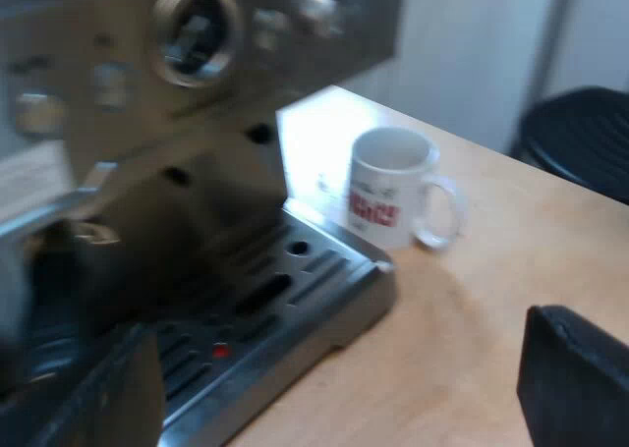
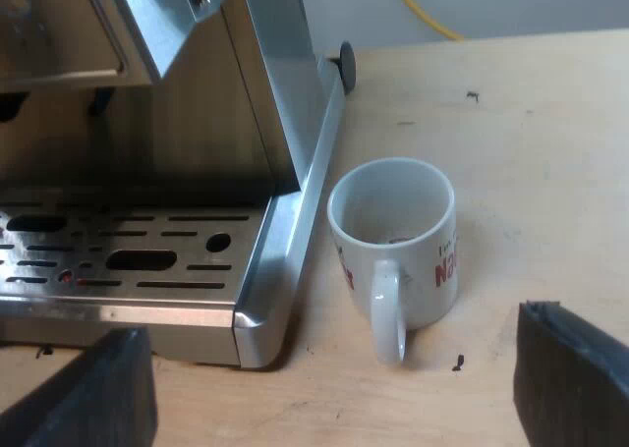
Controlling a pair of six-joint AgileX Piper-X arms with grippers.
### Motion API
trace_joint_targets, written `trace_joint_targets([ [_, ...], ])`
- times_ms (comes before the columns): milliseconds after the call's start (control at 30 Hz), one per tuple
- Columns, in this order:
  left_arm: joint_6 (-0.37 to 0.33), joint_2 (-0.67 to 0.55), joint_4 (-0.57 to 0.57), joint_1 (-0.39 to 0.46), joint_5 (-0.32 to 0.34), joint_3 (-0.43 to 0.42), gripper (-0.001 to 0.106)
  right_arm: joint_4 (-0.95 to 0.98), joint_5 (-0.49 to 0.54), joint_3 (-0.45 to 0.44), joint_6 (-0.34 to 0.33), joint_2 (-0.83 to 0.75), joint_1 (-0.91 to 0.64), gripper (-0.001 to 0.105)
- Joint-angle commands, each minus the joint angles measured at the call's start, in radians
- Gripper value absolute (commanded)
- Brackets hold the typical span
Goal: Place mug into machine
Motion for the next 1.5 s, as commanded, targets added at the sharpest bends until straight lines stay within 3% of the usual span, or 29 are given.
trace_joint_targets([
  [33, -0.013, 0.038, -0.044, -0.036, 0.007, -0.009, 0.081, -0.020, -0.006, -0.009, -0.014, 0.012, 0.002, 0.076],
  [200, -0.013, 0.145, -0.100, -0.090, 0.001, -0.009, 0.081, -0.021, -0.004, -0.009, -0.014, 0.045, 0.002, 0.076],
  [567, -0.013, 0.342, -0.131, -0.099, 0.001, -0.009, 0.081, -0.019, -0.005, -0.003, -0.014, 0.137, 0.002, 0.076],
  [800, -0.013, 0.446, -0.265, -0.099, 0.001, -0.009, 0.081, -0.019, -0.005, -0.003, -0.014, 0.209, 0.002, 0.074],
  [1267, -0.013, 0.528, -0.307, -0.099, 0.010, 0.044, 0.081, -0.022, -0.010, -0.001, -0.006, 0.316, 0.002, 0.070],
  [1500, -0.013, 0.528, -0.318, -0.099, 0.019, 0.054, 0.081, -0.057, -0.116, 0.037, -0.014, 0.316, 0.002, 0.070],
])
